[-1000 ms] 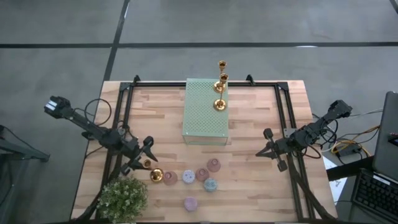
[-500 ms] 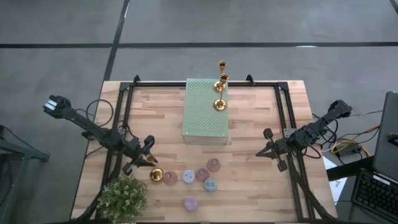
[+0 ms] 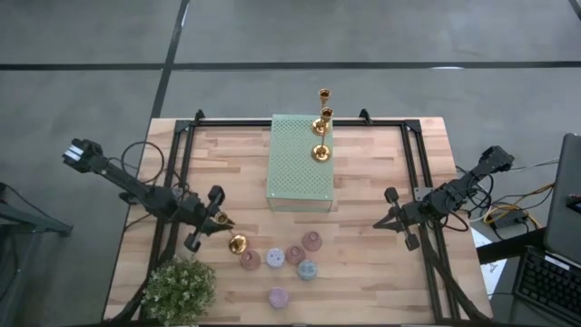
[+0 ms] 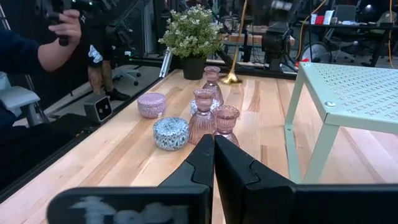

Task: Pick & Place candle stick holders
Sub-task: Put the gold candle holder on the shelf aligned with other gold candle holders

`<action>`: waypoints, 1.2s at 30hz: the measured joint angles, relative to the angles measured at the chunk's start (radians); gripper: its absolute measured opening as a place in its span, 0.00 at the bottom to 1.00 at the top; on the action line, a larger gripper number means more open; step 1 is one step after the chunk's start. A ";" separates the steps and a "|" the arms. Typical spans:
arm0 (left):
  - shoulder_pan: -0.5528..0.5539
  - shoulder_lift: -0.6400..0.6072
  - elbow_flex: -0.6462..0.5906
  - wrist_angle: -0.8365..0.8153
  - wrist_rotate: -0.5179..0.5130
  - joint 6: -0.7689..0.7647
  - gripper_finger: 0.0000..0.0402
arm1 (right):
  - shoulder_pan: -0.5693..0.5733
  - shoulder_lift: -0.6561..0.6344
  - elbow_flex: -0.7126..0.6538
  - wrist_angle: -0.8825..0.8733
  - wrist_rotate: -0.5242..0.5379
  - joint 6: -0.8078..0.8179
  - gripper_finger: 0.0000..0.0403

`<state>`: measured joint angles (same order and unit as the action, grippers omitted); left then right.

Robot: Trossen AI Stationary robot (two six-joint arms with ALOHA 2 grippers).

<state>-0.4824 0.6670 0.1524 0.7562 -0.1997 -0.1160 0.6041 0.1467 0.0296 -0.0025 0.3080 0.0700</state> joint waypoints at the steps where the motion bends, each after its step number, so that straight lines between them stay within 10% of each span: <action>1: 0.000 -0.005 0.021 -0.013 -0.018 0.024 0.11 | 0.000 0.000 0.000 0.000 0.000 0.000 0.02; 10: 0.008 0.016 0.231 -0.145 -0.337 0.111 0.09 | 0.000 0.000 0.000 0.000 0.000 0.000 0.02; 36: 0.398 0.737 0.844 -0.181 -0.103 0.053 0.09 | 0.000 0.004 0.000 0.000 -0.001 0.000 0.02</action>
<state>-0.0844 1.4036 0.9960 0.5749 -0.3023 -0.0627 0.6037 0.1509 0.0299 -0.0025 0.3073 0.0700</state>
